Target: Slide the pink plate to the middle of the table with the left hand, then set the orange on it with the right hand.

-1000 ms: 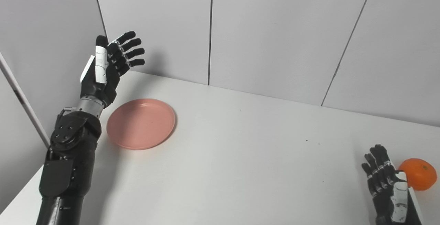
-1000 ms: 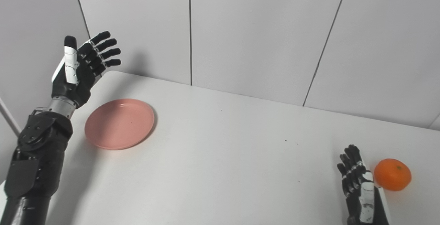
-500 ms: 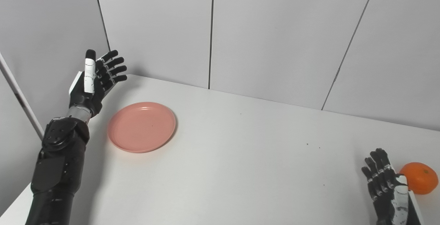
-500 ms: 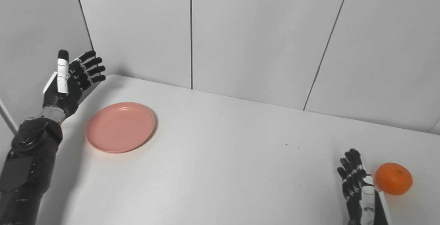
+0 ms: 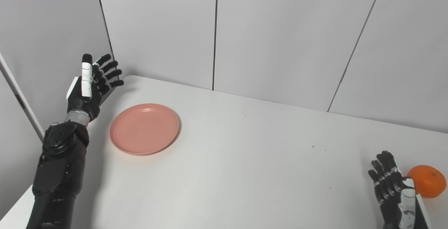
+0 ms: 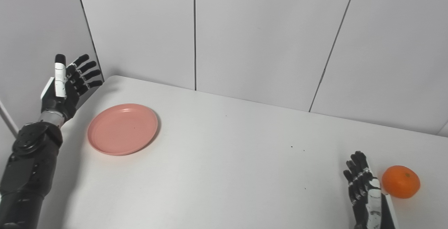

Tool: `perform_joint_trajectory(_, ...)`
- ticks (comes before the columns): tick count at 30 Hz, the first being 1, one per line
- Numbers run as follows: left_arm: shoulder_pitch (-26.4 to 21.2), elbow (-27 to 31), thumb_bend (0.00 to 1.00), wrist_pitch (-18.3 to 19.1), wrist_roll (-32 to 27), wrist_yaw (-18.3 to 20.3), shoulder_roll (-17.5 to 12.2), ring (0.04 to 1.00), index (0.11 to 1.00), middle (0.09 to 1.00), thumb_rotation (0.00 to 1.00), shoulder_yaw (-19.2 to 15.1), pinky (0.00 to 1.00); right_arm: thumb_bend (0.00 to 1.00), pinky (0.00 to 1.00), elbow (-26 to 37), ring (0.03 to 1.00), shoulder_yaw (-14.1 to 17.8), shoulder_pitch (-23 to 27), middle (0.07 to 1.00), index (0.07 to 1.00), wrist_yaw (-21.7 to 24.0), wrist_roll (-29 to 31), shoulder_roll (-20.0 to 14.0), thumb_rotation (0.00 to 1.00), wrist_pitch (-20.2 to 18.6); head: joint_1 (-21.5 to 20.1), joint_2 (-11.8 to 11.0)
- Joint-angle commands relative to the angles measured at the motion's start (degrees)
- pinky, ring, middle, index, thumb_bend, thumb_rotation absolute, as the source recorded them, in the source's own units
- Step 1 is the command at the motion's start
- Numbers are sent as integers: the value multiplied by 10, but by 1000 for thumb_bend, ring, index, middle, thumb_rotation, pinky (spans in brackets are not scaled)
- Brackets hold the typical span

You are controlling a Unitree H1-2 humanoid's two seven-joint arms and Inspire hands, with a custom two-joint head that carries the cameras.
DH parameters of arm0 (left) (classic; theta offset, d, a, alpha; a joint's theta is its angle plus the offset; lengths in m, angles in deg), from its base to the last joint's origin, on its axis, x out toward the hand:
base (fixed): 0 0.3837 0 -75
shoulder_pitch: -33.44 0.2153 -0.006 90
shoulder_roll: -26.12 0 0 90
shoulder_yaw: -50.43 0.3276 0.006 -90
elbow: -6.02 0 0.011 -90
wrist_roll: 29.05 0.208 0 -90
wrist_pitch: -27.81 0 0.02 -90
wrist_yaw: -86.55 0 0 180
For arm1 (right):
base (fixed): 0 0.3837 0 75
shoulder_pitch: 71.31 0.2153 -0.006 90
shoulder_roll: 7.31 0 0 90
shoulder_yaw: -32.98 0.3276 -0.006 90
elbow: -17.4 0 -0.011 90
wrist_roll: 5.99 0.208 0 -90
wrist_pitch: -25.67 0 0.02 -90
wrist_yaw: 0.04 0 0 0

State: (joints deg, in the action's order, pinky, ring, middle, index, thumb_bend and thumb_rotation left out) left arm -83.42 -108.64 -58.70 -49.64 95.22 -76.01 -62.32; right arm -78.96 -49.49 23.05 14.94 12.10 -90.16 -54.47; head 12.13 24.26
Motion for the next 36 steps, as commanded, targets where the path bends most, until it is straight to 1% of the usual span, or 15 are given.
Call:
perform_joint_trajectory(1,-26,5,962,-23,-3,3,-15,802,838,847,1000,-3,705,806,1000,-70,991,-4,-57,985,971,10,6,14,998,10,1,2)
perform_joint_trajectory(3,-26,-7,967,-28,-2,7,-14,806,837,852,1000,-1,715,805,1000,-68,989,-5,-57,983,968,8,4,14,999,8,1,2)
perform_joint_trajectory(6,-24,-14,977,-32,5,-1,-9,804,839,848,1000,2,729,807,1000,-66,988,-4,-58,981,964,6,6,14,996,4,1,5)
perform_joint_trajectory(8,-23,-24,986,-40,8,1,-7,810,849,850,1000,4,732,806,1000,-64,988,-4,-59,981,964,6,6,14,994,3,2,6)
perform_joint_trajectory(11,-21,-37,996,-51,7,8,-6,788,852,848,1000,7,702,809,1000,-62,988,-4,-60,981,964,3,4,13,996,-1,3,8)
perform_joint_trajectory(13,-18,-42,1000,-53,5,9,-4,792,860,852,1000,8,696,804,1000,-62,989,-4,-60,981,964,5,4,12,1000,0,4,8)
perform_joint_trajectory(17,-18,-65,970,-62,-2,15,0,791,865,845,1000,6,713,795,1000,-61,990,-4,-61,982,965,6,7,12,1000,-3,4,10)
perform_joint_trajectory(19,-21,-89,969,-72,-7,26,-1,783,858,856,996,5,724,794,1000,-59,989,-4,-62,980,963,5,7,12,998,-3,3,11)
perform_joint_trajectory(21,-24,-110,980,-83,-9,33,-2,774,845,844,983,4,715,792,1000,-58,990,-5,-63,981,965,5,6,12,1000,-3,2,11)
perform_joint_trajectory(22,-28,-131,982,-90,-9,37,-4,773,843,842,981,4,713,792,1000,-57,991,-5,-63,982,965,5,6,11,1000,-2,2,12)
perform_joint_trajectory(24,-35,-171,999,-106,-12,46,-7,752,828,807,961,4,667,793,1000,-56,993,-5,-64,984,963,5,7,12,999,-3,1,12)
perform_joint_trajectory(28,-50,-243,1000,-140,-19,66,-11,726,807,776,940,1,636,794,1000,-51,992,-5,-66,984,963,5,7,12,1000,-5,-1,15)
perform_joint_trajectory(30,-58,-278,1000,-154,-23,77,-14,713,810,770,931,-1,635,795,1000,-49,991,-6,-67,983,962,4,7,12,1000,-6,-1,15)
perform_joint_trajectory(32,-62,-301,1000,-167,-26,84,-15,698,801,760,934,-2,616,793,1000,-46,993,-6,-68,984,964,4,8,12,1000,-8,-2,16)
perform_joint_trajectory(36,-66,-322,1000,-184,-32,100,-14,690,799,754,934,-3,596,789,1000,-44,996,-6,-68,986,967,4,8,11,1000,-9,-2,16)
